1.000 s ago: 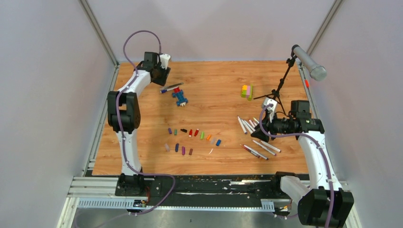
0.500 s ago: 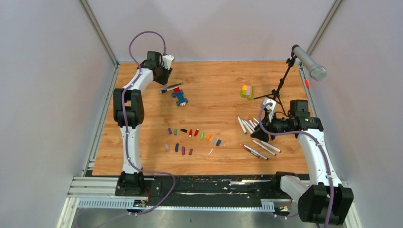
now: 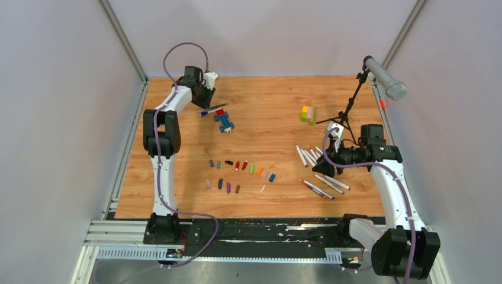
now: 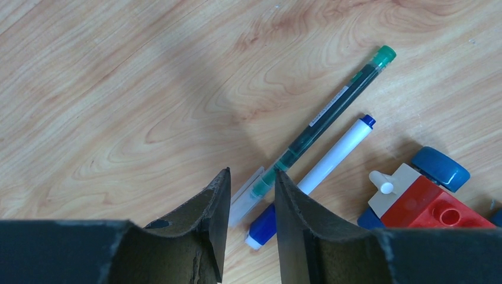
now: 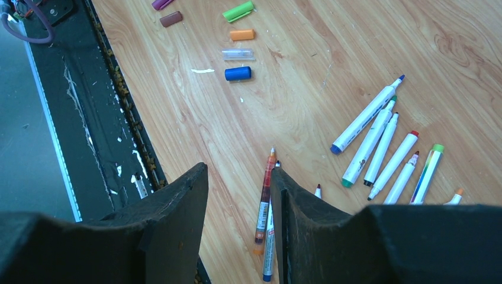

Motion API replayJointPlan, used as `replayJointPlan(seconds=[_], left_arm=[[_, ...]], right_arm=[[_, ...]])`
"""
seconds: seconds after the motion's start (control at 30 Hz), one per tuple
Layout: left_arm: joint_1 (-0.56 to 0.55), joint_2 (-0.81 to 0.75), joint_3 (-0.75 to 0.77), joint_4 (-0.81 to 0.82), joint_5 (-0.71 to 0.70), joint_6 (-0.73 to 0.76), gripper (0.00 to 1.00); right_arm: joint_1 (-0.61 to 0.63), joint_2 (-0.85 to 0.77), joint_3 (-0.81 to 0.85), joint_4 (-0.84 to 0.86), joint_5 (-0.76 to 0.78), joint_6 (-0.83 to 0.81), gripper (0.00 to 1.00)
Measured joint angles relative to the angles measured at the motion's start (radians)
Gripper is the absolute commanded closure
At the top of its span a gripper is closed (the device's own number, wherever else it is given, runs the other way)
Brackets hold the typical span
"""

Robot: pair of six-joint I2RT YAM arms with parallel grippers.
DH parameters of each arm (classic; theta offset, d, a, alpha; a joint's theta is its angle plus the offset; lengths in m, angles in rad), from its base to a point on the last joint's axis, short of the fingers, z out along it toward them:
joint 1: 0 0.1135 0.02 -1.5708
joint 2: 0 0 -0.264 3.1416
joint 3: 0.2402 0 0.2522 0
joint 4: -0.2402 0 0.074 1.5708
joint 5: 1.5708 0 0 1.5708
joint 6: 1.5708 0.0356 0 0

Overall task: Open the pen caps
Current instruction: Pick up the pen from the center of the board.

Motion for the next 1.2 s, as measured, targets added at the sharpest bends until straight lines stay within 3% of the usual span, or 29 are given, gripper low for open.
replayJointPlan(seconds=[0.27,0.9,1.2], left_arm=[[-0.001,0.012,0.001,-0.009,0.022,0.001,0.62],[-0.001,0.028,0.013,-0.013,0.01,-0.003,0.87],[-0.007,-0.025,-0.071,0.015,-0.117,-0.037,0.86]], right_arm=[[0.0,0.0,0.0,0.0,0.0,-0.003,0.56],[0.0,0.0,0.0,0.0,0.0,-0.003,0.56],[0.0,0.0,0.0,0.0,0.0,-0.006,0.56]])
